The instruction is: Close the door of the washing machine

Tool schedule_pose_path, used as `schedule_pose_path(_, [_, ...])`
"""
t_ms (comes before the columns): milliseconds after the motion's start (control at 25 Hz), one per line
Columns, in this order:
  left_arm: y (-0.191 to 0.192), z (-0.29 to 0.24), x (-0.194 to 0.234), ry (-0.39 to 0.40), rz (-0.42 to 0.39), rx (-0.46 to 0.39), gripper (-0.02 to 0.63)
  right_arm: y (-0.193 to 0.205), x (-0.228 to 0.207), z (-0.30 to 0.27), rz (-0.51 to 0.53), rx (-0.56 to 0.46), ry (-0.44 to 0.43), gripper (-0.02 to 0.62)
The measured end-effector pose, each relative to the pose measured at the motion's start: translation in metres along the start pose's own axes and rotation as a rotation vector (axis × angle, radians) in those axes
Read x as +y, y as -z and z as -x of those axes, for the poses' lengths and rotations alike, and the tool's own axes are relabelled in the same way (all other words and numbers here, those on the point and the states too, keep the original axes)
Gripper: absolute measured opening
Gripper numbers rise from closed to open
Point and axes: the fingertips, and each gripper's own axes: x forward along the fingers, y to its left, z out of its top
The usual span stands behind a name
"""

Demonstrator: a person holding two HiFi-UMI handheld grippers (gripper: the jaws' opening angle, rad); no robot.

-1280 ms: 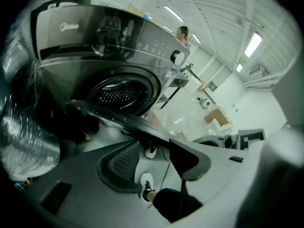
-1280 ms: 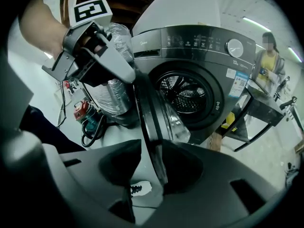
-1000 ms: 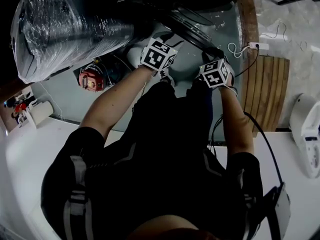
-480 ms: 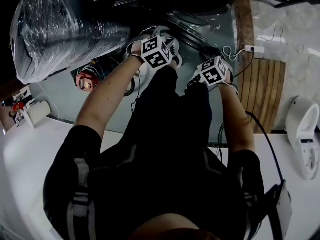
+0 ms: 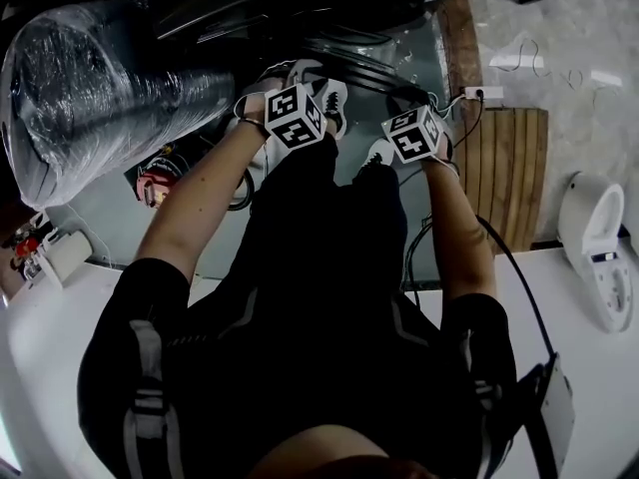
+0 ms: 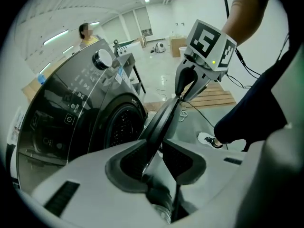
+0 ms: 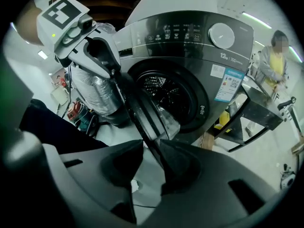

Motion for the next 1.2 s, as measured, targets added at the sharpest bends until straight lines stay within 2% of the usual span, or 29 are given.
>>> schedule_pose_path(120, [-0.004,-0.003,0.009,0.015,0.009,-0.01,0.1,-0.008,-0.014,-0.003,-0.019,-0.002,0.031,0.124])
schedule_pose_path(320, [-0.009,-0.006,0.025,0.025,0.077,-0.063,0.097,-0.023,-0.036,-0.008,-0.035,-0.015,0.06,0.141])
schedule_pose_path(560, [-0.012,-0.008,0.038,0.04,0.084,-0.077,0.092,-0.034,-0.052,-0.012,-0.068,-0.055,0.122,0.158])
schedule_pose_path(760, [-0.016,-0.011,0.05,0.031,0.113,-0.083,0.087,-0.037,-0.07,-0.004,-0.23,-0.103,0.188,0.125])
schedule_pose_path(920, [-0.018,-0.013,0.058,0.024,0.126,-0.089,0.086,-0.038,-0.073,-0.01,-0.331,-0.109,0.176,0.082])
schedule_pose_path(1080, [-0.02,-0.014,0.068,0.029,0.179,-0.096,0.084,-0.048,-0.083,-0.023,-0.457,-0.143,0.158,0.034])
schedule_pose_path(1200, [-0.022,-0.015,0.073,0.02,0.187,-0.107,0.083,-0.054,-0.092,-0.03,-0.496,-0.152,0.175,0.024])
